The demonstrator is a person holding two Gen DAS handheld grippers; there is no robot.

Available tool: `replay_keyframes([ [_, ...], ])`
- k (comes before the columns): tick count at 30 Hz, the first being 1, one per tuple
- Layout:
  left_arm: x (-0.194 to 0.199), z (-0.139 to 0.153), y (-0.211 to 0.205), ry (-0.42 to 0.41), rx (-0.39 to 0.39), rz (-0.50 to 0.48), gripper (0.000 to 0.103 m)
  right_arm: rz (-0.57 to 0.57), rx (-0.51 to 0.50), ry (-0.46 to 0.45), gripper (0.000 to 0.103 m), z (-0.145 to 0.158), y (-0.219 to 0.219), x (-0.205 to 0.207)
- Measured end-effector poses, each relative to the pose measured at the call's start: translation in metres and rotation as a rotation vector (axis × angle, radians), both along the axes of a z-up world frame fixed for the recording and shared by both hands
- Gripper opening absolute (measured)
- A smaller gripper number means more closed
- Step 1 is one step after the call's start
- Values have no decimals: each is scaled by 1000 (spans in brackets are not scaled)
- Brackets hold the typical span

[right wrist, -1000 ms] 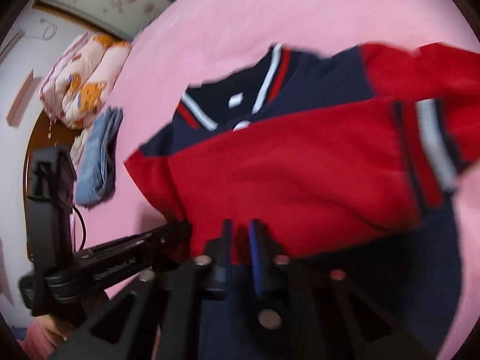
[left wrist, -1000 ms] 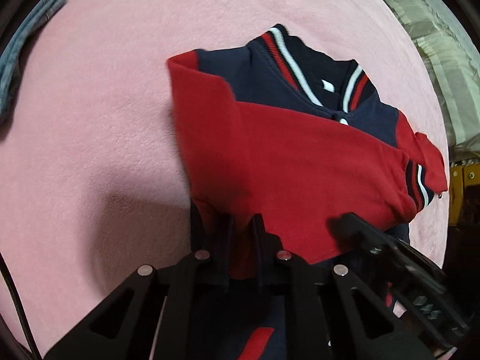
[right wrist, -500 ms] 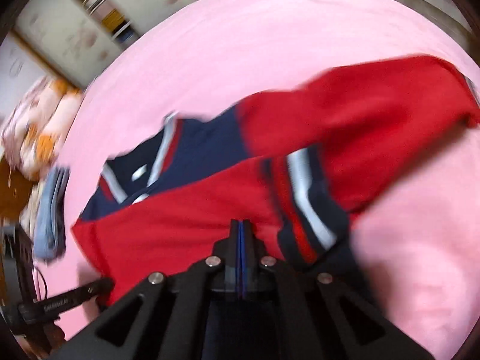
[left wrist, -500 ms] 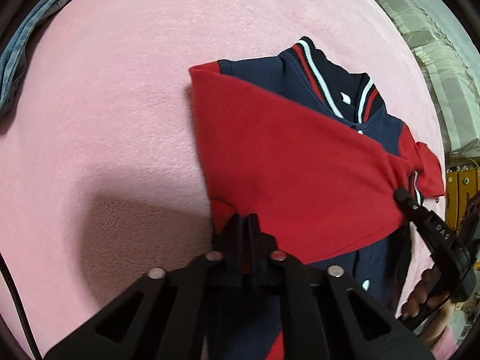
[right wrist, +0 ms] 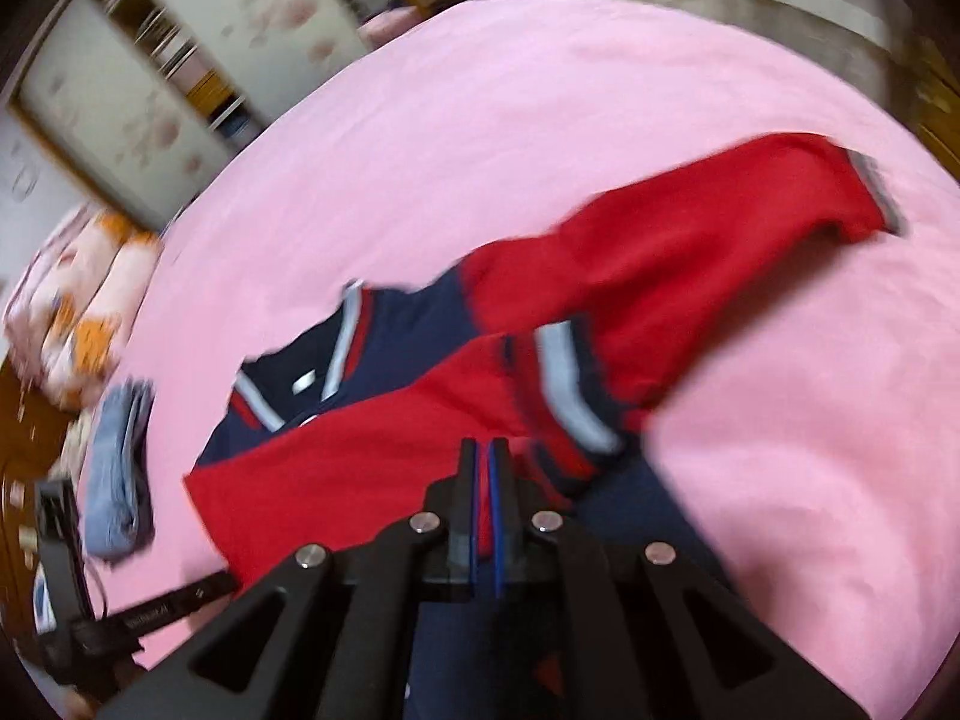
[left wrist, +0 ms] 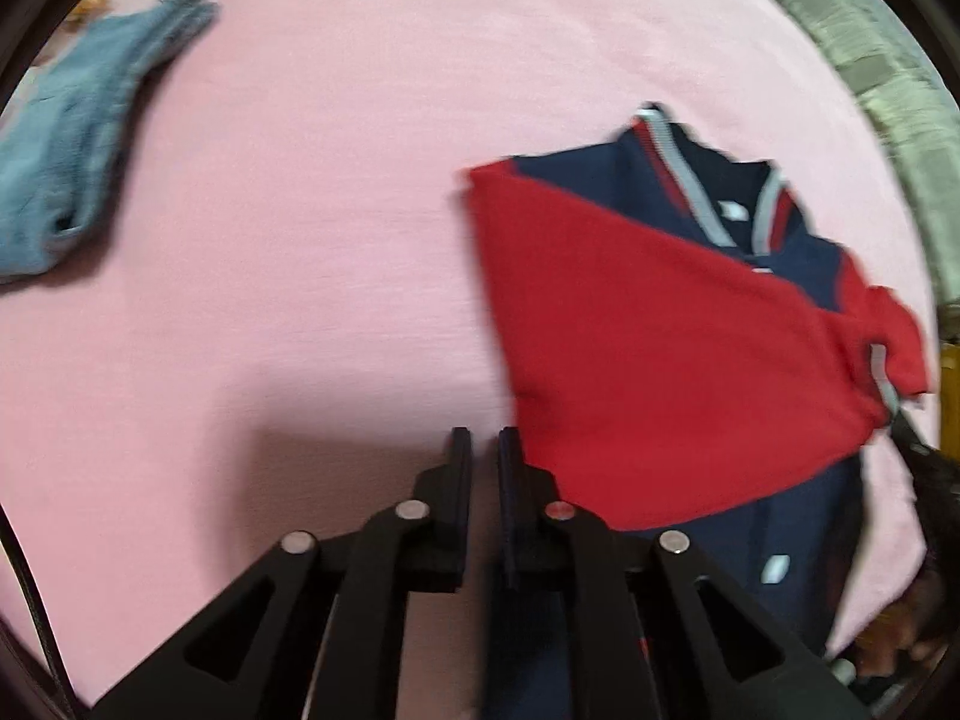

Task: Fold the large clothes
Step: 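Grasp the other red sleeve cuff with the right gripper and lift it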

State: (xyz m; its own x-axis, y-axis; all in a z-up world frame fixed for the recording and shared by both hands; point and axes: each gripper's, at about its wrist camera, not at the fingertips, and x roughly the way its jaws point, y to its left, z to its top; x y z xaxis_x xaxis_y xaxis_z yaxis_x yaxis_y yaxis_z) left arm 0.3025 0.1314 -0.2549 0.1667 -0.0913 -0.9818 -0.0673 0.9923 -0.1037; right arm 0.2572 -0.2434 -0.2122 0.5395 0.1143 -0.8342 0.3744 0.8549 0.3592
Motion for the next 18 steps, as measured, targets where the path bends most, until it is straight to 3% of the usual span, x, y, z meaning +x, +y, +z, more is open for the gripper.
replay_keyframes([
  [5,-19,13,26,1,-6,77,7,-149,77,52,3,-5,-62,-26],
  [12,-52,50,6,-16,-18,111,22,-281,203,50,6,-15,-143,-50],
  [14,-62,59,-7,-18,-29,123,24,-316,243,39,29,-17,-166,-50],
  [16,-67,64,-29,-20,-34,134,25,-349,266,22,42,-17,-187,-50],
  [18,-69,68,-44,-15,-71,125,25,-367,287,9,43,-17,-206,-48],
])
